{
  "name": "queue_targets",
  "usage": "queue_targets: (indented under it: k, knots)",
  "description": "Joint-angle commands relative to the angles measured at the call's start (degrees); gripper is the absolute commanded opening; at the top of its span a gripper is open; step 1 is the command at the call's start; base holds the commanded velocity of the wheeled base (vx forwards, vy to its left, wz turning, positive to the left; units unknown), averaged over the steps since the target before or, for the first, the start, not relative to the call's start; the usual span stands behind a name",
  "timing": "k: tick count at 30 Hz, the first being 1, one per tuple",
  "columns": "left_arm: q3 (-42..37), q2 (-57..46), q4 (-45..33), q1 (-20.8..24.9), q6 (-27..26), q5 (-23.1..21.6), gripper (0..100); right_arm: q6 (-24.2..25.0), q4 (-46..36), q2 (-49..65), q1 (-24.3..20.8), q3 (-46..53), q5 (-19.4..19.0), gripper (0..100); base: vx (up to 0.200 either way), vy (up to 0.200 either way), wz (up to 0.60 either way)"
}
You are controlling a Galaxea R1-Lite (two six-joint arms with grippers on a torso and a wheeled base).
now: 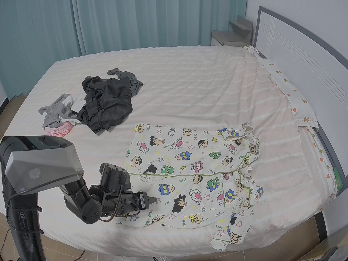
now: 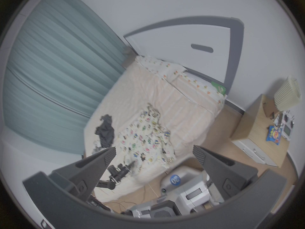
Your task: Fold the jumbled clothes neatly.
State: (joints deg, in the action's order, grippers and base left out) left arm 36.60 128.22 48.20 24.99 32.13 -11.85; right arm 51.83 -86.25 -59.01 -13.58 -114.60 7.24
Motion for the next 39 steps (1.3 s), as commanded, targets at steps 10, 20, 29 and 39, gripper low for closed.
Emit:
queue_targets:
  k: [10, 20, 29, 39]
  knots:
    - [0.14, -2.54, 0.05, 1.73, -3.57, 0.51, 0, -22.22, 71.66, 36.6, 12.0, 76.55, -15.24, 100, 0.0, 0.0, 0.0]
    - [-0.47, -2.71, 9.1, 8.23, -14.03, 8.6, 0, -22.57, 74.91, 33.97, 12.09, 90.79, -29.3, 100, 0.0, 0.0, 0.0]
    - [-0.74, -2.45, 16.49, 12.45, -14.29, 10.36, 0, -26.96, 74.91, 30.98, 11.47, 95.36, -31.41, 100, 0.0, 0.0, 0.0]
    - [-6.19, -1.31, 24.92, 15.7, -14.38, 9.48, 0, -27.4, 74.91, 28.08, 5.67, 99.05, -31.06, 100, 0.0, 0.0, 0.0]
